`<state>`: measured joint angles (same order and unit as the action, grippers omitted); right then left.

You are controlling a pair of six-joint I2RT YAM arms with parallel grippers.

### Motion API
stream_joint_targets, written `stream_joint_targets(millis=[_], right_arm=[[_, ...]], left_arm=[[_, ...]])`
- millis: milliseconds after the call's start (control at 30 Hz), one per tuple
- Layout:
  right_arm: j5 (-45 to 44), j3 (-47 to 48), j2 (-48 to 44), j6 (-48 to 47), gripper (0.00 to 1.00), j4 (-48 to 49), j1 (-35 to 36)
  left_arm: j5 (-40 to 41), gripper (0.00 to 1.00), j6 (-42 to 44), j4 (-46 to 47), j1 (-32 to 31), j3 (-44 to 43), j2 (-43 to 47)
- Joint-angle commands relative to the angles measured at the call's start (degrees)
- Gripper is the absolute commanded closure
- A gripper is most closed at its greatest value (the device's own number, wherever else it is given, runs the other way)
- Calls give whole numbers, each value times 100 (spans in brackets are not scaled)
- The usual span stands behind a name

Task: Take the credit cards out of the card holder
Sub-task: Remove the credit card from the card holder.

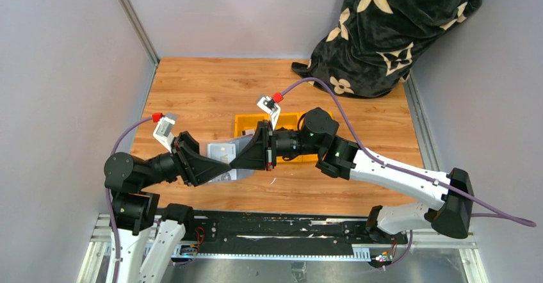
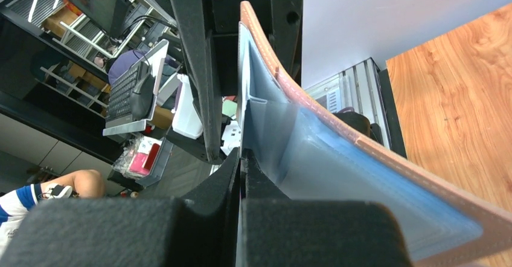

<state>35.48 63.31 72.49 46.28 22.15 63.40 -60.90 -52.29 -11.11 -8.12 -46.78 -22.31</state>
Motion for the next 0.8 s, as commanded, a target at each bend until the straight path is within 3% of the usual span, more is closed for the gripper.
stream_joint_targets(millis=[0, 133, 367, 533, 567, 700, 767], right_arm=[[-106, -60, -212, -18, 100, 430, 60], [-254, -200, -352, -84, 100, 391, 52], [-345, -524, -552, -13, 100, 515, 41], [-289, -716, -749, 15, 100, 672, 41], [-271, -731, -761, 40, 98, 713, 41], [-70, -704, -660, 250, 74, 1086, 41], [-13, -616, -583, 320, 69, 1194, 41]], left_arm=[[-395, 54, -873, 833, -5, 215, 145], [-566, 61, -1420, 1487, -5, 276, 88], [-570, 91, -1652, 1854, -5, 206, 7], [-528, 95, -1668, 1853, -5, 138, 7], [-516, 96, -1666, 1854, -5, 126, 6], [-477, 98, -1653, 1856, -5, 141, -2], [-467, 99, -1640, 1856, -5, 143, -10]])
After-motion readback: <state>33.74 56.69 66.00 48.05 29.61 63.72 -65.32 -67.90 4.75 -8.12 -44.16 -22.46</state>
